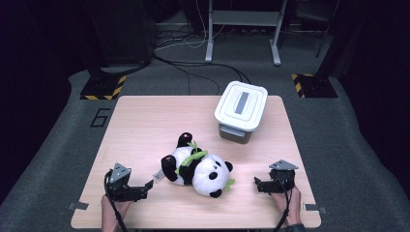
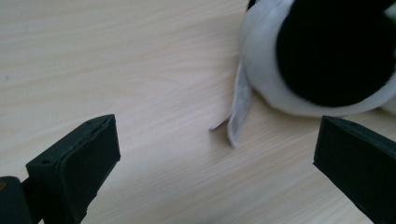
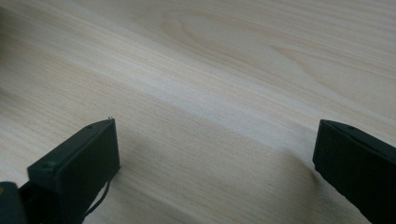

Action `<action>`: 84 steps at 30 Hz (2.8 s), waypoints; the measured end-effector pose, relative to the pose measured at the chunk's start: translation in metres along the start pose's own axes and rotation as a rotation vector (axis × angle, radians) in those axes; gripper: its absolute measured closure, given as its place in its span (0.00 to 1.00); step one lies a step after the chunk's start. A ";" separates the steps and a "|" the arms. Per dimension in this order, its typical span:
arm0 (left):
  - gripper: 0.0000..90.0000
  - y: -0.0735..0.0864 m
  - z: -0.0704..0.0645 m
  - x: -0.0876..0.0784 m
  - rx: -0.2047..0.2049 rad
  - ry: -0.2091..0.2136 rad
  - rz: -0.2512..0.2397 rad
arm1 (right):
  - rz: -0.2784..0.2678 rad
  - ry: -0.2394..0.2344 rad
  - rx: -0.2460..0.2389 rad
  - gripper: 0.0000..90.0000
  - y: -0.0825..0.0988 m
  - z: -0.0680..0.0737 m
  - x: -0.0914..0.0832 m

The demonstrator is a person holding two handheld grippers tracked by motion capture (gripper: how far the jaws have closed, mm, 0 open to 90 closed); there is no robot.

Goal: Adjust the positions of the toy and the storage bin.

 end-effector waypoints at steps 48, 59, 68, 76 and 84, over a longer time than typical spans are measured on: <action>0.72 -0.034 -0.037 0.050 0.055 0.204 -0.028 | 0.014 -0.006 0.016 0.02 0.001 -0.001 0.002; 0.73 -0.035 -0.023 0.040 0.036 0.155 -0.070 | 0.013 -0.006 0.017 0.02 0.001 -0.001 0.002; 0.73 -0.034 -0.003 0.027 0.015 0.102 -0.084 | 0.013 -0.006 0.018 0.03 0.001 -0.001 0.002; 0.73 -0.032 0.023 0.012 -0.001 0.069 -0.091 | 0.013 -0.005 0.018 0.03 0.001 -0.001 0.002; 0.73 -0.029 0.048 -0.002 -0.017 0.026 -0.094 | 0.013 -0.005 0.018 0.03 0.001 -0.001 0.002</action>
Point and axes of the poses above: each handheld gripper's, and its own axes: x roughly forward along the jaws, y roughly out of its underside, z roughly to its left, the point moved 7 cm from there along x, roughly forward along the jaws, and after that the axes turned 12 degrees about y, right-handed, at the moved point
